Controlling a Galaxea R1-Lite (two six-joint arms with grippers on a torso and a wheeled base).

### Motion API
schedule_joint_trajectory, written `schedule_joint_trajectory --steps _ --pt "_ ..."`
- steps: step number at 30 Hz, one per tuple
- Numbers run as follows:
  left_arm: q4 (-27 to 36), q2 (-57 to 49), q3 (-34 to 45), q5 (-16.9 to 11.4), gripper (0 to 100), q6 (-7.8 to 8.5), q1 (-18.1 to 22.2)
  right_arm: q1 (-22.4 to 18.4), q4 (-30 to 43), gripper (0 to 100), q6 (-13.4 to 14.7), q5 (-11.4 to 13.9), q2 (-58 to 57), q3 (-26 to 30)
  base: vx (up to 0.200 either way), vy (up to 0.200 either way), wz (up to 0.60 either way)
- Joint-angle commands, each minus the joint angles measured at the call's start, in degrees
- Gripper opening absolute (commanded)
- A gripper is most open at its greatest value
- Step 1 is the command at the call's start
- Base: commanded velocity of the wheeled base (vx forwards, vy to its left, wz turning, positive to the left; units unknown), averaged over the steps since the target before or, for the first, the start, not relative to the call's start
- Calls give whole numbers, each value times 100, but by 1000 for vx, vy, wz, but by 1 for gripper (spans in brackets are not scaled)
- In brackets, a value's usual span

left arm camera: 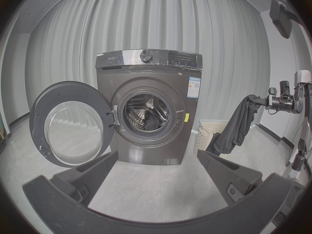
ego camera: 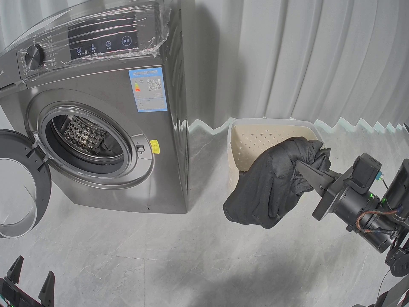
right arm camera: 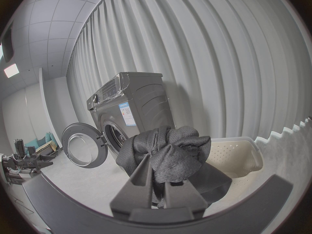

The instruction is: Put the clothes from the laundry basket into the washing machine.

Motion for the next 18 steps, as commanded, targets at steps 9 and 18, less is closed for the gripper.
schedule_joint_trajectory --steps 9,18 --pt "-2 -84 84 2 100 -3 0 1 -21 0 -8 5 82 -3 0 200 0" --pt "-2 -84 84 2 100 -12 0 9 -21 0 1 14 91 15 0 22 0"
